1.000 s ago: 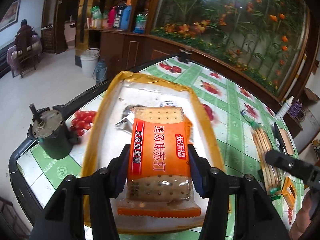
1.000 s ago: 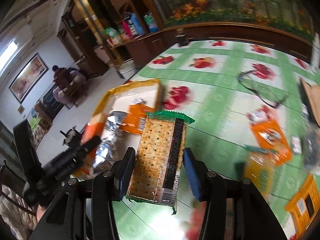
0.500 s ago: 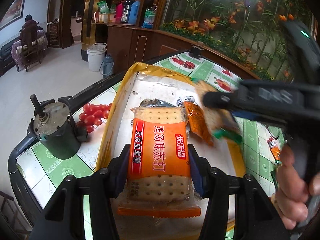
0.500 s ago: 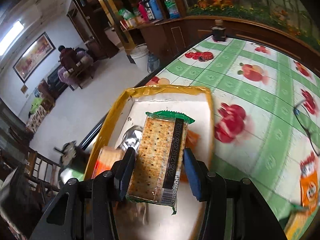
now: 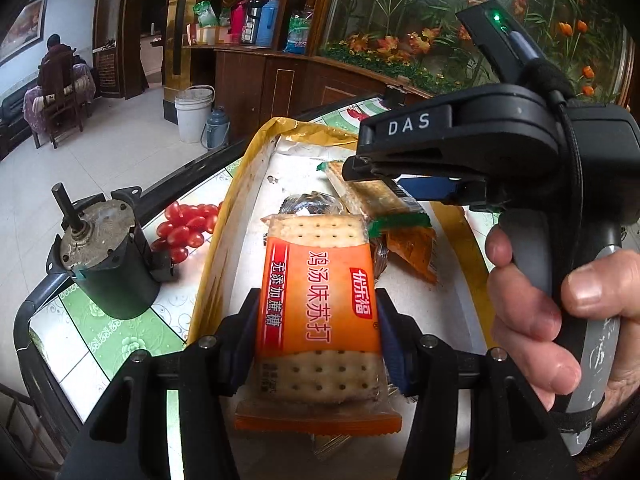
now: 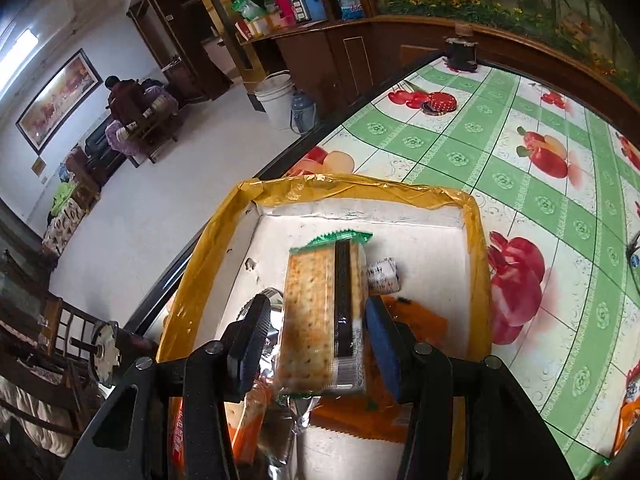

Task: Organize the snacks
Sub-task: 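Carry both cracker packs over the tray and open both grippers, then grasp the yellow WEIDAN cracker pack with the left gripper while the right grasps the orange-brown bread packet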

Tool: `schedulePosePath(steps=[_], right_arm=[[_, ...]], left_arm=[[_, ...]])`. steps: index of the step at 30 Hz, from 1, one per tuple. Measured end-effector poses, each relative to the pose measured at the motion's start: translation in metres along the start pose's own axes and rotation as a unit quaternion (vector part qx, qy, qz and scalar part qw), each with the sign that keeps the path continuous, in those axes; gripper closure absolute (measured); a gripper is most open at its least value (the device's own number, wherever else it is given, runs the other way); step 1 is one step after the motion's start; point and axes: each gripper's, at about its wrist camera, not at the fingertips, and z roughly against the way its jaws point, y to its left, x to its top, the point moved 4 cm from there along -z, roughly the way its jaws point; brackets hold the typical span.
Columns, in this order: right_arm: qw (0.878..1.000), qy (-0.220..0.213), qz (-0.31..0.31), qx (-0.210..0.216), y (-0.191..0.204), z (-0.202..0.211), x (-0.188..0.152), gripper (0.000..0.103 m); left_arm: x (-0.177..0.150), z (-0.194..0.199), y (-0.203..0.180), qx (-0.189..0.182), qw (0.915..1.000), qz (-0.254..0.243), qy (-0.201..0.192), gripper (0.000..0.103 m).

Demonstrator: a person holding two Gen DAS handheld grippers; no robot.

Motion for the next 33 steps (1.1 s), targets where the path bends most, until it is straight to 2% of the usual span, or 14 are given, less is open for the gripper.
schedulePosePath(steps=[4,9,12,18,25,33], right_arm=[[1.0,-0.003,0.003,0.014,0.002,0.007,-0.004,0.048],[0.999,-0.033,0.006,0.027,0.004,0.029,-0.007,0.028],[0.998,-0.051,0.005,0.031,0.004,0.045,-0.01,0.021],[0.997,-0.066,-0.013,0.046,0.0,0.07,-0.022,0.016],[0.994,-0.082,-0.044,0.058,-0.016,0.097,-0.041,0.016],[0.991,-0.096,-0.062,0.072,-0.043,0.131,-0.077,0.016]], left_arm=[[0.0,0.002,0.0,-0.002,1.0,0.001,-0.001,0.05],[-0.001,0.011,-0.002,-0.002,0.9999,-0.001,-0.01,0.05],[0.001,0.018,-0.001,-0.002,0.9999,-0.002,-0.017,0.05],[0.002,0.034,-0.005,-0.006,0.9995,-0.007,-0.031,0.05],[-0.003,0.043,-0.012,-0.01,0.9992,-0.015,-0.035,0.05],[-0.005,0.051,-0.023,-0.011,0.9986,-0.03,-0.041,0.049]])
